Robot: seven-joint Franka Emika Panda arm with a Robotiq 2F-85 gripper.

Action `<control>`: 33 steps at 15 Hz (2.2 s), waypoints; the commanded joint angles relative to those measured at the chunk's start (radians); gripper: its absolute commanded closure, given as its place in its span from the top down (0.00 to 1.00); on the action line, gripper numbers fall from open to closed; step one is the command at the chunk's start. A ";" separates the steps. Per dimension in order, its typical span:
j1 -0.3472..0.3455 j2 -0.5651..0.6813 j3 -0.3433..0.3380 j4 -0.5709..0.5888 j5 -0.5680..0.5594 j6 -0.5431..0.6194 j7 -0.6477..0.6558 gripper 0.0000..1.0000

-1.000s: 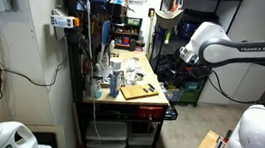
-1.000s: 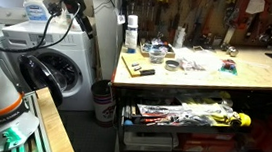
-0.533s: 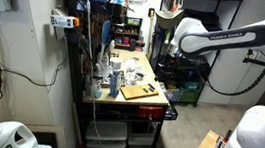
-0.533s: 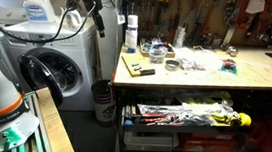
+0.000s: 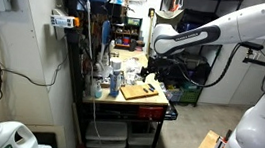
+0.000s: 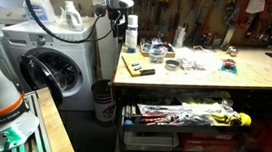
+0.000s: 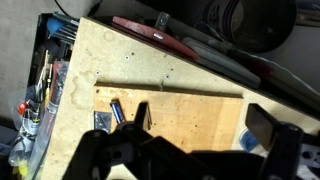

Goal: Pick up the batteries and place them standing vertically on the wooden board one by one

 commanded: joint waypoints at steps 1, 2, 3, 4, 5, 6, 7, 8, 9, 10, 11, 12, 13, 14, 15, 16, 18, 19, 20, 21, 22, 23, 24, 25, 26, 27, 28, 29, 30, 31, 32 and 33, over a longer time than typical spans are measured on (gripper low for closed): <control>0.014 0.126 -0.025 0.111 -0.052 -0.080 -0.053 1.00; 0.016 0.149 -0.031 0.129 -0.056 -0.096 -0.073 1.00; 0.017 0.171 -0.036 0.148 -0.045 -0.109 -0.086 1.00; 0.023 0.121 -0.035 0.093 -0.036 -0.061 -0.054 1.00; 0.024 0.138 -0.038 0.106 -0.036 -0.062 -0.058 1.00; 0.025 0.142 -0.039 0.108 -0.036 -0.061 -0.058 1.00; 0.025 0.141 -0.039 0.108 -0.036 -0.061 -0.058 1.00; 0.027 0.138 -0.039 0.108 -0.036 -0.061 -0.058 1.00; 0.028 0.135 -0.038 0.108 -0.036 -0.061 -0.058 1.00; 0.028 0.134 -0.038 0.108 -0.036 -0.061 -0.058 1.00; 0.024 0.165 -0.043 0.141 -0.037 -0.075 -0.035 1.00; 0.019 0.200 -0.050 0.185 0.008 -0.114 -0.099 1.00; 0.015 0.220 -0.057 0.208 0.028 -0.121 -0.112 1.00; 0.013 0.242 -0.062 0.237 0.031 -0.155 -0.120 1.00; 0.010 0.277 -0.070 0.277 0.040 -0.199 -0.136 1.00; 0.009 0.310 -0.076 0.314 0.032 -0.251 -0.123 1.00; 0.011 0.381 -0.091 0.392 0.010 -0.347 -0.102 1.00; 0.012 0.413 -0.097 0.425 0.006 -0.377 -0.096 1.00; 0.012 0.441 -0.101 0.452 0.009 -0.398 -0.104 1.00; 0.009 0.470 -0.104 0.481 0.018 -0.416 -0.123 1.00; 0.007 0.496 -0.105 0.508 0.024 -0.431 -0.138 1.00; 0.004 0.519 -0.106 0.530 0.030 -0.429 -0.151 1.00; 0.000 0.546 -0.104 0.557 0.037 -0.436 -0.180 1.00; -0.002 0.569 -0.102 0.578 0.039 -0.445 -0.201 1.00; -0.005 0.591 -0.102 0.600 0.041 -0.452 -0.215 1.00; -0.008 0.609 -0.101 0.618 0.045 -0.461 -0.233 1.00; -0.011 0.627 -0.100 0.638 0.046 -0.471 -0.247 1.00; -0.015 0.641 -0.099 0.654 0.049 -0.475 -0.267 1.00; -0.021 0.657 -0.097 0.672 0.056 -0.483 -0.287 1.00; -0.026 0.671 -0.096 0.688 0.063 -0.485 -0.302 1.00; -0.032 0.688 -0.096 0.709 0.072 -0.499 -0.315 1.00; -0.036 0.701 -0.096 0.725 0.076 -0.510 -0.330 1.00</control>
